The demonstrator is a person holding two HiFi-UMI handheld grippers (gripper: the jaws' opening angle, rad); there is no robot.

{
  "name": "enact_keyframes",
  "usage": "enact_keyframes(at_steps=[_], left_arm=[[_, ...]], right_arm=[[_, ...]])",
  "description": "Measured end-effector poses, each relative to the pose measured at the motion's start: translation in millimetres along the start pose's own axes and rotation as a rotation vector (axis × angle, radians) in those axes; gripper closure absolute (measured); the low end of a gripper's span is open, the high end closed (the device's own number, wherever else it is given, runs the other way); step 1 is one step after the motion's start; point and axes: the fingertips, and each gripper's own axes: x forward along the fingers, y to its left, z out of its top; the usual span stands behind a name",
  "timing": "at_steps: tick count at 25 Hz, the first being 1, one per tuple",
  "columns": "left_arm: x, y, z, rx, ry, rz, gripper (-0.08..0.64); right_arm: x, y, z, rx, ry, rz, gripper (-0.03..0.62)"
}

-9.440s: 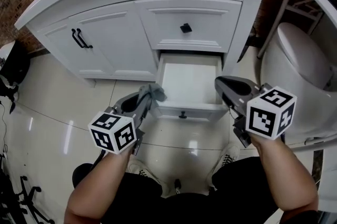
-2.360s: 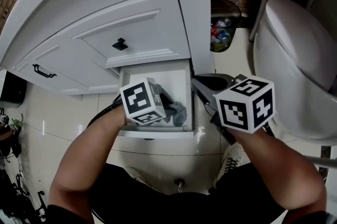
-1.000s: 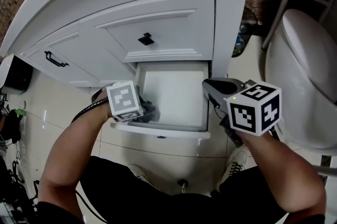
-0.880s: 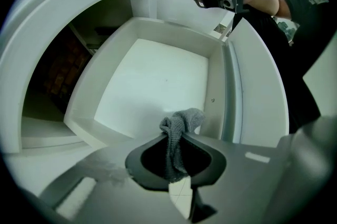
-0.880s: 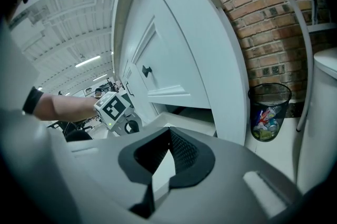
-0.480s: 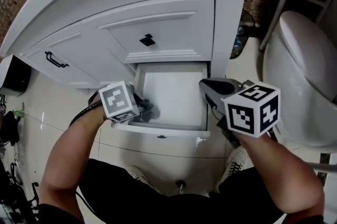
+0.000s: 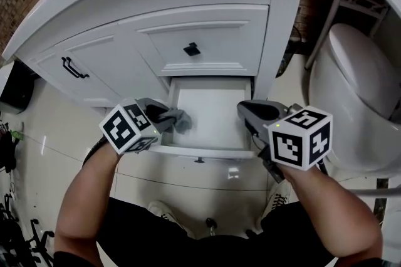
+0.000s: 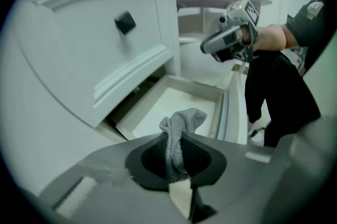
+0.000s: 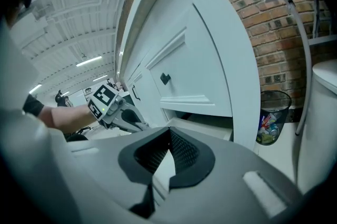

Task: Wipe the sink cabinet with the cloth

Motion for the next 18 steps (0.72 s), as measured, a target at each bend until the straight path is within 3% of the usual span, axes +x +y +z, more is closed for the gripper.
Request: enact_keyframes(at_steps=[5,8,13,18], left_arm=[[-55,-7,26,-0.160,-0.328,0.132,0.521],[-82,-19,26,-0.240,-0.475,0.149,0.520],[-109,-52,7,-0.263,-0.525,0.096,0.520],[-135,-86,9,-0.299,-0.629,0.049,0.520]], right_arm=[[-20,29,5,-0.062,-0.034,-0.029,0.586],[-38,49,8,-0.065,-0.060,-0.035,0.586],[-75,88,2,-0.116,-0.103,-0.059,0.586],[-93,115,-10,-0.161,-0.130,-0.089,0.586]])
